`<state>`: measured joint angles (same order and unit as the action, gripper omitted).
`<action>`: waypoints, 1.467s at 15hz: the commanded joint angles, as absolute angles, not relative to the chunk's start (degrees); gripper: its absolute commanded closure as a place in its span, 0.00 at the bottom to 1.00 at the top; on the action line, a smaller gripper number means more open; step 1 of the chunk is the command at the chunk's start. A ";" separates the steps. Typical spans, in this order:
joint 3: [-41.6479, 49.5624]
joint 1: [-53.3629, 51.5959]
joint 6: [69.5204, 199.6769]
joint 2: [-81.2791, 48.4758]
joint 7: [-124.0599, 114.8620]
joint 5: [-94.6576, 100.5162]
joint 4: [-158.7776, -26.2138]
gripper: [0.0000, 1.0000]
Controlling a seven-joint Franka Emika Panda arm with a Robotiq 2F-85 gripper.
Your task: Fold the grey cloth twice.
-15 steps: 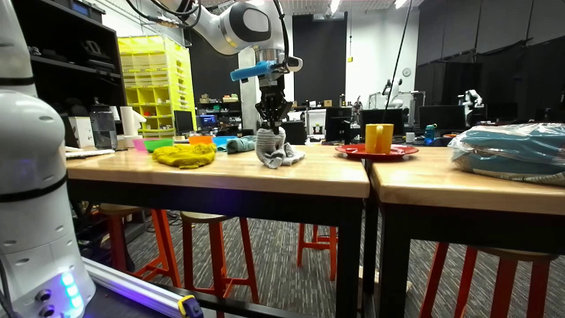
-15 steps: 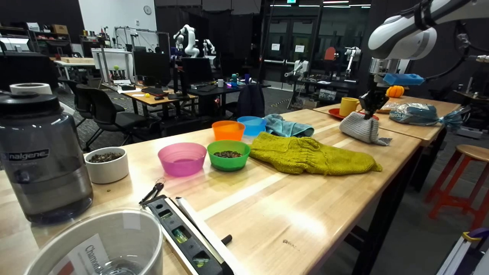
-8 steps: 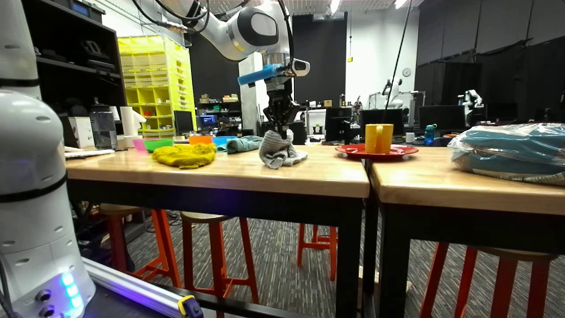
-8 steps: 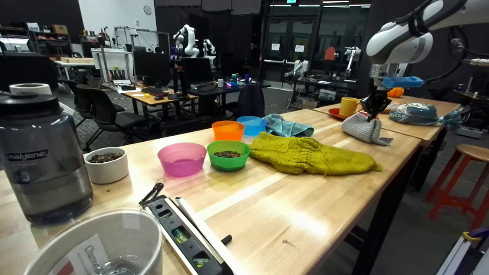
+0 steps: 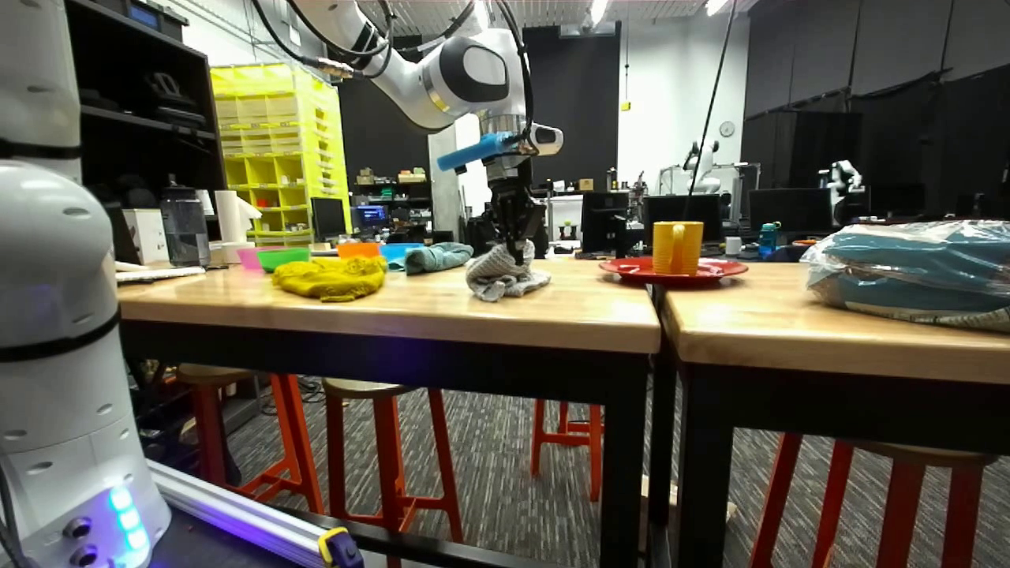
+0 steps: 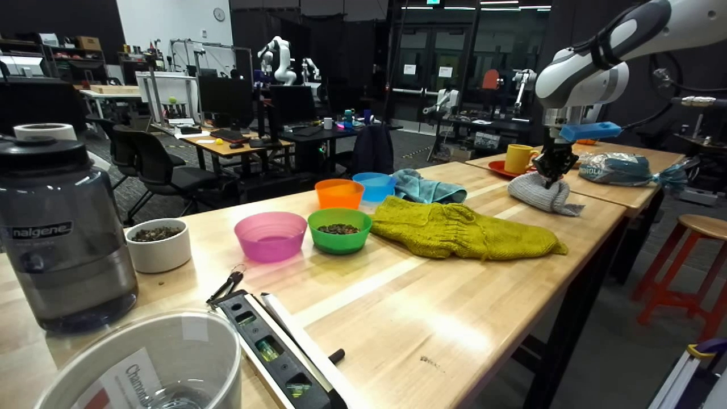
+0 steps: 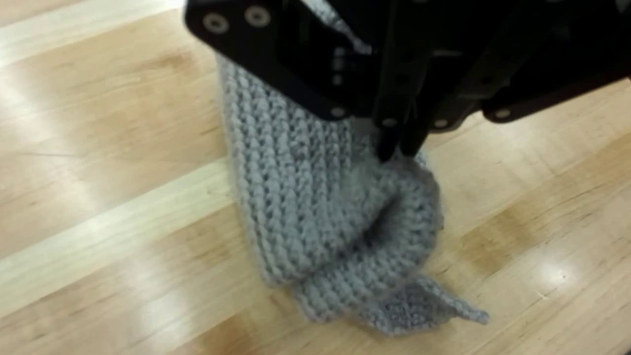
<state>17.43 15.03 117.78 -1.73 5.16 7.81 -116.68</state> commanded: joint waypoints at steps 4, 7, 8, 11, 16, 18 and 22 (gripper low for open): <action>17.47 16.64 118.43 -5.56 5.47 7.70 -114.22 0.69; 17.69 17.34 118.58 -6.41 5.68 7.39 -113.97 0.52; 17.79 17.63 118.58 -6.55 5.79 7.23 -113.91 0.46; 18.06 18.54 119.02 -6.89 6.24 6.66 -113.82 0.27; 18.40 19.49 121.98 -5.46 6.32 4.90 -114.70 0.00; 18.42 19.60 123.96 -4.54 6.47 3.99 -115.27 0.00; 18.53 19.56 125.71 -2.72 7.14 4.31 -116.00 0.00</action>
